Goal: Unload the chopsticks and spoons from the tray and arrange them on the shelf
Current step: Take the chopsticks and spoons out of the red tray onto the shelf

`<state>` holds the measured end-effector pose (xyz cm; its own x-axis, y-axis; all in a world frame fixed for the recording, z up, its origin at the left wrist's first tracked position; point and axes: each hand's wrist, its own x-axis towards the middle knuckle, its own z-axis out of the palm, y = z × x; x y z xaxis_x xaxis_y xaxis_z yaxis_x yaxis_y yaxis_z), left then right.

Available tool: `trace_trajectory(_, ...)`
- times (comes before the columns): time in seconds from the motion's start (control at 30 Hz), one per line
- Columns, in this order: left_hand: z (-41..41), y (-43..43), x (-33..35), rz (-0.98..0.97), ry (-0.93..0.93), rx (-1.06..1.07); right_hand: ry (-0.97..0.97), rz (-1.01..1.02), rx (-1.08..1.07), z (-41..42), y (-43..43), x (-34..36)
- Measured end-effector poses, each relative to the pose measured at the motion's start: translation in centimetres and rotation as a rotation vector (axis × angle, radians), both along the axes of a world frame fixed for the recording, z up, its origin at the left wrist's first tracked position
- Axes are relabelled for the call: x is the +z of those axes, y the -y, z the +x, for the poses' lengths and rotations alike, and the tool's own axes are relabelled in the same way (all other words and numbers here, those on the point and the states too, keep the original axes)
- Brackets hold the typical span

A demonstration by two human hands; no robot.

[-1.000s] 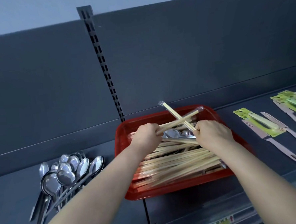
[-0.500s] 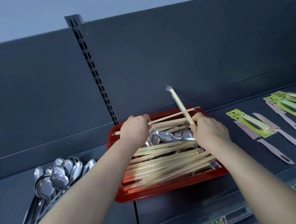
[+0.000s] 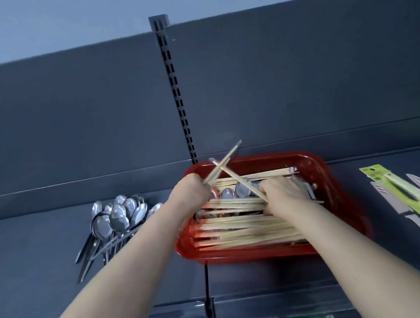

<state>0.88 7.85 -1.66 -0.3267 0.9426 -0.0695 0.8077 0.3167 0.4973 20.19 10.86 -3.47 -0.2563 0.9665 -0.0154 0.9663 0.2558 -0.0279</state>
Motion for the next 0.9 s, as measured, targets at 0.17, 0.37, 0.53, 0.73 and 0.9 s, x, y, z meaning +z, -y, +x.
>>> trace_trajectory(0.17, 0.2, 1.3, 0.4, 0.060, 0.053, 0.043, -0.052, 0.048, 0.012, -0.2, 0.0, 0.0)
trace_trajectory(0.37, -1.1, 3.2, 1.6, 0.292, 0.205, 0.153, -0.344, 0.064, 0.052, -1.9, 1.0, 3.3)
trace_trajectory(0.53, -4.2, 6.2, 2.0, 0.383, 0.460, 0.282, -0.582, -0.073, 0.190, -6.5, 3.3, 5.2)
trace_trajectory(0.73, -11.6, 13.6, 2.0, 0.376, 0.693, 0.430, -0.626, -0.168, 0.273, -15.8, 7.6, 3.8)
trace_trajectory(0.9, -20.8, 22.5, 0.1, 0.374, 0.683, 0.583, -0.713, -0.325, 0.373, -27.8, 14.0, 1.7)
